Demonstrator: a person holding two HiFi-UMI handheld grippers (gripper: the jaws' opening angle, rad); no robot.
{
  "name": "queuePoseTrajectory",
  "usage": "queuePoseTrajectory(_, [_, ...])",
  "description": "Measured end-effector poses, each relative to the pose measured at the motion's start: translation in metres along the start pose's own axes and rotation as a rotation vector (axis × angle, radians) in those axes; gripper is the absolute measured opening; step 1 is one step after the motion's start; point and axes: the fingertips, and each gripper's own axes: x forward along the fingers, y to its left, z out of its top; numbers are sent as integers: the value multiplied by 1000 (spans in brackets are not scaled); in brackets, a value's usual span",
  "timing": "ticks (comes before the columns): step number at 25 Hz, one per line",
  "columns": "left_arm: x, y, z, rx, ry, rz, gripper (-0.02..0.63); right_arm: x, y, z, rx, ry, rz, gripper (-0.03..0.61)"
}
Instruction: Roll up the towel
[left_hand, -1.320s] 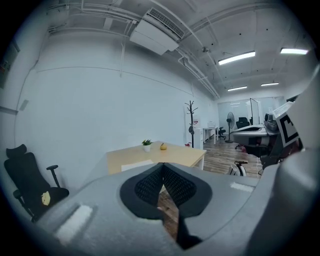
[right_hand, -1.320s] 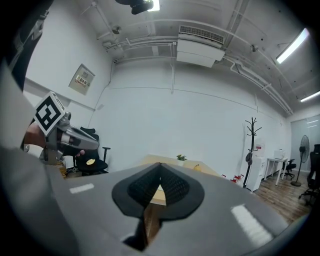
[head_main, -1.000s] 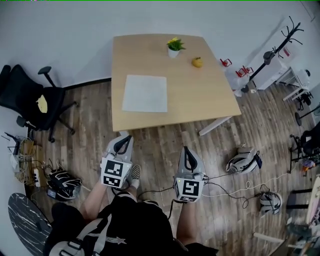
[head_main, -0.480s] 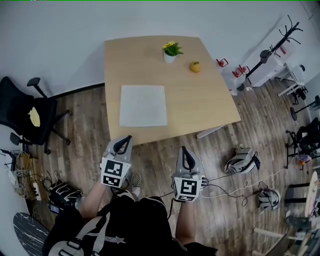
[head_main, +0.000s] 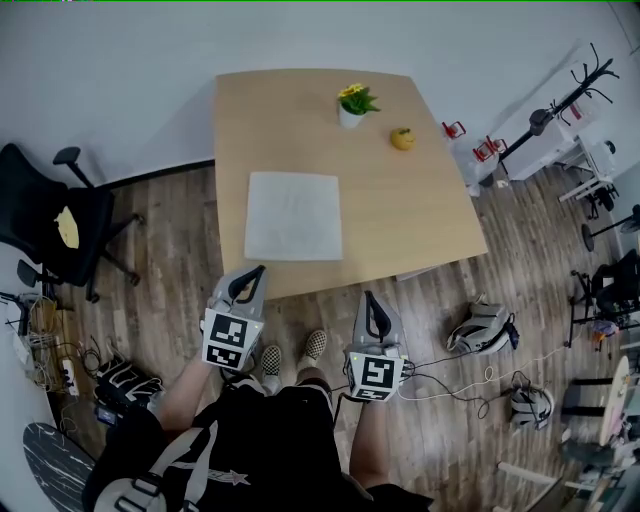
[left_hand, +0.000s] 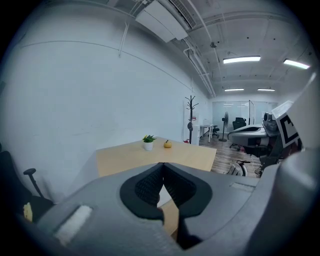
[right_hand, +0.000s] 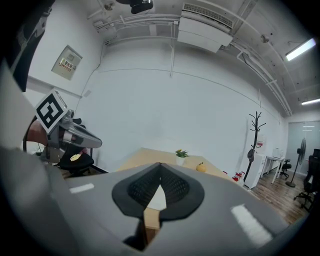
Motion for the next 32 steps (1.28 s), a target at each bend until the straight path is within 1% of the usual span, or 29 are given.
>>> queuePoseTrajectory(2, [4, 6, -2, -3, 5, 9, 11, 10, 2, -1, -5, 11, 17, 5])
queuePoseTrajectory(5, [15, 15, -1, -4, 14, 28, 11, 28, 2, 0, -19, -3, 49, 5])
queuePoseTrajectory(9, [34, 29, -1, -14, 23, 61, 11, 57, -5, -6, -22, 6, 85, 5])
queuePoseTrajectory(16, [76, 54, -14, -54, 88, 119, 9, 122, -14, -28, -13, 61, 172, 5])
queuePoseTrajectory(24, [113, 81, -55, -119, 200, 158, 11, 178, -1, -68, 8, 165, 276, 5])
queuePoseTrajectory(29, [134, 89, -82, -145, 256, 142, 11, 202, 3, -94, 8, 219, 319, 5])
queuePoseTrajectory(32, [144, 89, -101, -132, 307, 118, 11, 211, 5, -112, -17, 254, 361, 5])
